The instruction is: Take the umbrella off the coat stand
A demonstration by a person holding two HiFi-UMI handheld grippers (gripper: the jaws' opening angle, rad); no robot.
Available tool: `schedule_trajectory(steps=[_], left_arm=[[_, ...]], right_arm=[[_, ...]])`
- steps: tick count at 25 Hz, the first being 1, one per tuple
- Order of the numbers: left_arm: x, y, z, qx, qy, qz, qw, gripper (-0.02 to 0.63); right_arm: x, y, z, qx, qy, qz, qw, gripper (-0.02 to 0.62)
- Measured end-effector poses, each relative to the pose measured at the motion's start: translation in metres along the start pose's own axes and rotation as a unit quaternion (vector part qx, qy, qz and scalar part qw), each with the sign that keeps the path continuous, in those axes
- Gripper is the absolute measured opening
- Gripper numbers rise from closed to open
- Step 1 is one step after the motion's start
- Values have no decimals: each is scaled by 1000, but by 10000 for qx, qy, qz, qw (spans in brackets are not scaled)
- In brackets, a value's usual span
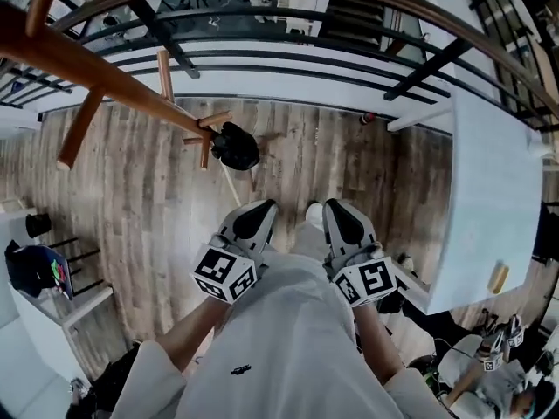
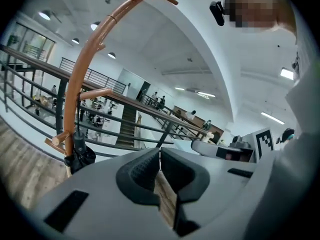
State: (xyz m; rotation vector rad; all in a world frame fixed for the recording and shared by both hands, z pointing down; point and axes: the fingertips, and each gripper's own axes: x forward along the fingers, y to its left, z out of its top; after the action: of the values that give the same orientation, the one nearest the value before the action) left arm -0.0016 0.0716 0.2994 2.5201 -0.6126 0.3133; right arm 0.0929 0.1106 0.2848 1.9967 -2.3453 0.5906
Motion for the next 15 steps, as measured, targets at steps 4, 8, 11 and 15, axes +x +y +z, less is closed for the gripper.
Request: schedule_trajectory(steps=[4, 8, 11, 15], left_arm=[[32, -4, 8, -157, -144, 559, 9982, 25], [65, -8, 10, -341, -253, 994, 9941, 25], [67, -5, 5, -452, -393, 1305, 9896, 25], [62, -4, -3, -558, -504, 1592, 9844, 25]], right_arm=[[18, -32, 17, -344, 161, 683, 9969, 43], [38, -70, 24, -563, 327, 1220, 9904, 43], [46, -76, 18, -680, 420, 1569, 9844, 43], [51, -76, 6, -717, 549, 1845, 9787, 43]])
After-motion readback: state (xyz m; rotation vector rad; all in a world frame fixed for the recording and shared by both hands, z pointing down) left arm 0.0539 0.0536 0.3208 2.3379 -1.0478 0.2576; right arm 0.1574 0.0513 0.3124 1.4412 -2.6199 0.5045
